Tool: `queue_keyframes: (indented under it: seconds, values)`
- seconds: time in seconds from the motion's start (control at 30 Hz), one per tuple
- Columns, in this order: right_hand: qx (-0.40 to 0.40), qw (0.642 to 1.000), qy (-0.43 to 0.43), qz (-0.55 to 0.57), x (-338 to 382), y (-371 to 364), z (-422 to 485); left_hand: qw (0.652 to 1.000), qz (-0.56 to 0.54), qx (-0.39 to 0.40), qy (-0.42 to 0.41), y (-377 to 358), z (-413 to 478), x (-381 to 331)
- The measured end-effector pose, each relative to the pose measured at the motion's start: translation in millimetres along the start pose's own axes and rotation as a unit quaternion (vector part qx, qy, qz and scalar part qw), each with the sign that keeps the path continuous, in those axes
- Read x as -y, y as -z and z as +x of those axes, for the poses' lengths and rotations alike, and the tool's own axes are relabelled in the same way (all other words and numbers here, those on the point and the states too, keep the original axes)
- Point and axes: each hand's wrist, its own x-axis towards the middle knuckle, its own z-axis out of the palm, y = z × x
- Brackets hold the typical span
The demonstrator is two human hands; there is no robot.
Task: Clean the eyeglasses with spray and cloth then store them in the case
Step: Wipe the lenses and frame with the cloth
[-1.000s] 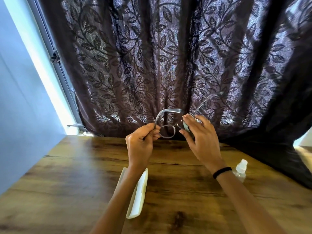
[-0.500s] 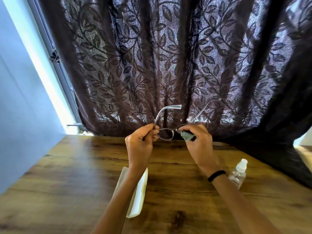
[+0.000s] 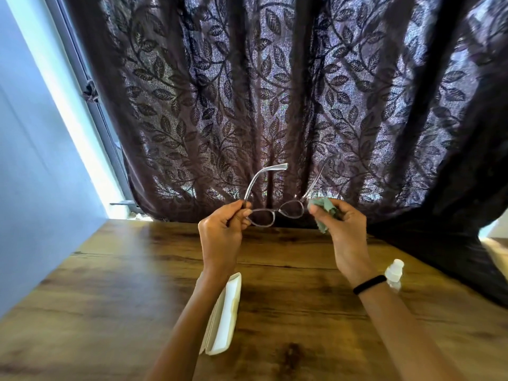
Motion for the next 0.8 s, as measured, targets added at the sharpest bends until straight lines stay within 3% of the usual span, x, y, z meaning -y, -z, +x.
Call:
queue_keyframes:
  seconds: [0.13, 0.3, 0.43, 0.53, 0.8]
  values:
    - [-0.057, 0.992, -0.043, 0.100, 7, 6, 7, 1.000, -0.017, -0.002, 0.002, 3, 0, -2]
    - [-0.014, 0.984, -0.056, 0.166, 11, 2, 12, 0.999, -0.035, 0.016, 0.014, 0, -1, -2]
    - [0.047, 0.998, -0.014, 0.026, 5, -2, 10, 0.999, -0.028, 0.032, 0.010, 0, -1, -1]
    - [0.032, 0.997, 0.023, -0.065, 3, 0, 10, 0.998, -0.038, 0.039, 0.015, 3, -1, -1]
    - [-0.004, 0.991, 0.024, -0.135, -3, -2, 10, 0.996, -0.020, 0.086, -0.002, 6, -3, 3]
